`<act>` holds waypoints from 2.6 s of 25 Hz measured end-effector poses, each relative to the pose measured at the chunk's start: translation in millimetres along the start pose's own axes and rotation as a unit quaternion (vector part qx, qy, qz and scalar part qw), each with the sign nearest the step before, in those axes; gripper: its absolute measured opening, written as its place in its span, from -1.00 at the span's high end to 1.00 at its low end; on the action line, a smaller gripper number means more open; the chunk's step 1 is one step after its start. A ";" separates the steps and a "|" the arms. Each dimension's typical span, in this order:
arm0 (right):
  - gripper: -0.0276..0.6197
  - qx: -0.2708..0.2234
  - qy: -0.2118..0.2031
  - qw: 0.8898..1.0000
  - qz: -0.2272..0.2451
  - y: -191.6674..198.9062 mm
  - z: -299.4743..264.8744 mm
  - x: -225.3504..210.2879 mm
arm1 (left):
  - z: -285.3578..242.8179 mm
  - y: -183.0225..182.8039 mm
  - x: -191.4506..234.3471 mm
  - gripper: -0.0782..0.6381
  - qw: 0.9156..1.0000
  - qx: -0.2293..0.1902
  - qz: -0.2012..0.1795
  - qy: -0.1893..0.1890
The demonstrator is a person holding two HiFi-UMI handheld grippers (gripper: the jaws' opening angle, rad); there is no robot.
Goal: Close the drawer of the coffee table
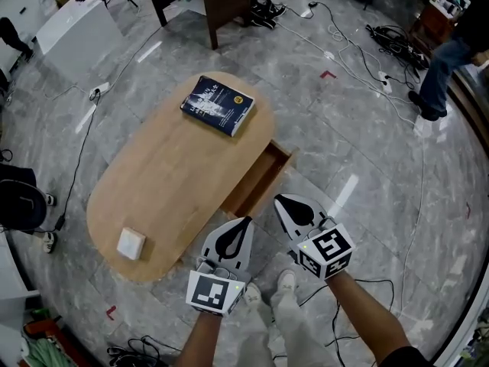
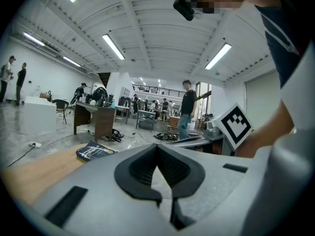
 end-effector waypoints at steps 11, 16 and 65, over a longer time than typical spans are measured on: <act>0.88 0.015 -0.001 1.000 -0.012 33.2 -31.1 -7.8 | -14.8 37.8 12.4 0.78 1.000 0.023 0.001 0.002; 0.88 0.016 0.002 1.000 -0.020 42.6 -38.9 -13.0 | -18.9 45.2 16.0 0.78 1.000 0.026 0.004 0.001; 0.88 0.235 0.049 0.971 0.015 233.5 -158.0 -50.7 | -46.3 109.3 42.4 0.78 0.999 0.035 0.016 -0.001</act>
Point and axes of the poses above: the fingertips, and each gripper's own axes: z backward along the fingers, x to its left, y out of its underside, the point moved 10 cm from there along z, backward along the fingers, and after that the axes turned 9 degrees about x, right-handed, at the moved point
